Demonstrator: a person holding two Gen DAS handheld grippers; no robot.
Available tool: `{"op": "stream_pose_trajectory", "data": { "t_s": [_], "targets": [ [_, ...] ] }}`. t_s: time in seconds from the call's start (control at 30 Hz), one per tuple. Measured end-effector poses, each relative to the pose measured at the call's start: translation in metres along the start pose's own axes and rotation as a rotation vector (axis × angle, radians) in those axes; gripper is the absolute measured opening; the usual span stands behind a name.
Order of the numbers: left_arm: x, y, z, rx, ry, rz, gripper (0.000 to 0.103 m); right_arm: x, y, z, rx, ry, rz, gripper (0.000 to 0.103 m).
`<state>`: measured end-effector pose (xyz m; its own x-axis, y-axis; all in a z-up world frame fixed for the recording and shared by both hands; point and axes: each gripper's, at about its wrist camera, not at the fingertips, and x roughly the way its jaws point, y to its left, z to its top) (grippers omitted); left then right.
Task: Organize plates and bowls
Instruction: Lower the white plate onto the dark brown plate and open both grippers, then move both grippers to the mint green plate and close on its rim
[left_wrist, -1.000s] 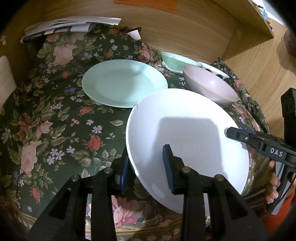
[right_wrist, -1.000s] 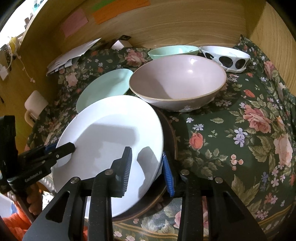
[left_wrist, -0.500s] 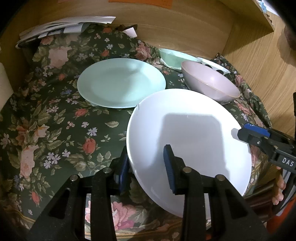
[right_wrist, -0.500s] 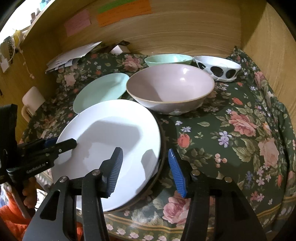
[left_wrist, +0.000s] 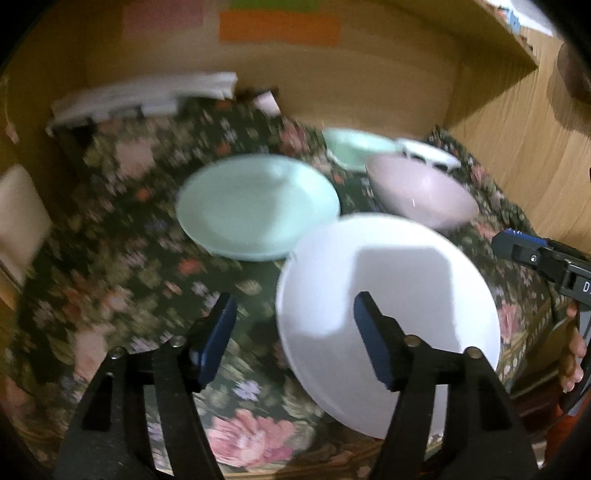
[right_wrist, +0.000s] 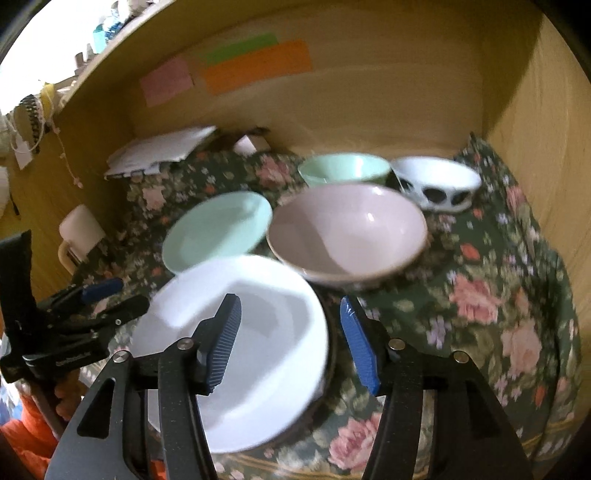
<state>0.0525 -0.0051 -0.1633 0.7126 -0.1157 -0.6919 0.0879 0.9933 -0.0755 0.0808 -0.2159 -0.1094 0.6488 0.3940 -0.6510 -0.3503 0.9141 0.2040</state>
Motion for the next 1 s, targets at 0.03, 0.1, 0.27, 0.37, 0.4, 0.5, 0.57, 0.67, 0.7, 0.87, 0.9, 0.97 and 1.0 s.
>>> {"op": "stream_pose_trajectory", "data": {
  "t_s": [0.03, 0.1, 0.27, 0.37, 0.4, 0.5, 0.57, 0.67, 0.7, 0.87, 0.9, 0.97, 1.0],
  "targets": [
    [-0.005, 0.002, 0.004, 0.002, -0.027, 0.013, 0.071, 0.0, 0.003, 0.004, -0.015, -0.006, -0.007, 0.057],
    [-0.014, 0.007, 0.012, 0.0, -0.069, 0.031, 0.075, 0.0, 0.009, 0.013, -0.038, -0.03, -0.003, 0.063],
    [-0.026, 0.024, 0.031, -0.039, -0.136, 0.059, 0.086, 0.007, 0.024, 0.036, -0.087, -0.062, 0.017, 0.065],
    [-0.031, 0.036, 0.041, -0.066, -0.168, 0.084, 0.089, 0.014, 0.031, 0.049, -0.108, -0.075, 0.031, 0.069],
    [-0.031, 0.039, 0.044, -0.071, -0.177, 0.093, 0.092, 0.016, 0.032, 0.053, -0.115, -0.079, 0.035, 0.069],
    [-0.03, 0.049, 0.052, -0.089, -0.2, 0.123, 0.095, 0.026, 0.039, 0.063, -0.139, -0.08, 0.028, 0.069],
    [-0.026, 0.056, 0.057, -0.104, -0.203, 0.137, 0.097, 0.035, 0.042, 0.07, -0.146, -0.07, 0.028, 0.069],
    [-0.019, 0.068, 0.062, -0.131, -0.196, 0.16, 0.098, 0.05, 0.041, 0.078, -0.148, -0.042, 0.043, 0.069],
    [-0.016, 0.072, 0.063, -0.137, -0.19, 0.166, 0.098, 0.056, 0.04, 0.081, -0.143, -0.029, 0.046, 0.069],
    [0.003, 0.085, 0.068, -0.152, -0.139, 0.183, 0.098, 0.081, 0.032, 0.091, -0.128, 0.035, 0.058, 0.069],
    [0.007, 0.087, 0.069, -0.152, -0.128, 0.186, 0.098, 0.087, 0.031, 0.093, -0.131, 0.045, 0.049, 0.069],
    [0.017, 0.09, 0.07, -0.154, -0.106, 0.19, 0.098, 0.096, 0.031, 0.096, -0.15, 0.062, 0.035, 0.069],
    [0.022, 0.092, 0.07, -0.154, -0.093, 0.19, 0.098, 0.102, 0.031, 0.097, -0.158, 0.074, 0.027, 0.069]
  ]
}}
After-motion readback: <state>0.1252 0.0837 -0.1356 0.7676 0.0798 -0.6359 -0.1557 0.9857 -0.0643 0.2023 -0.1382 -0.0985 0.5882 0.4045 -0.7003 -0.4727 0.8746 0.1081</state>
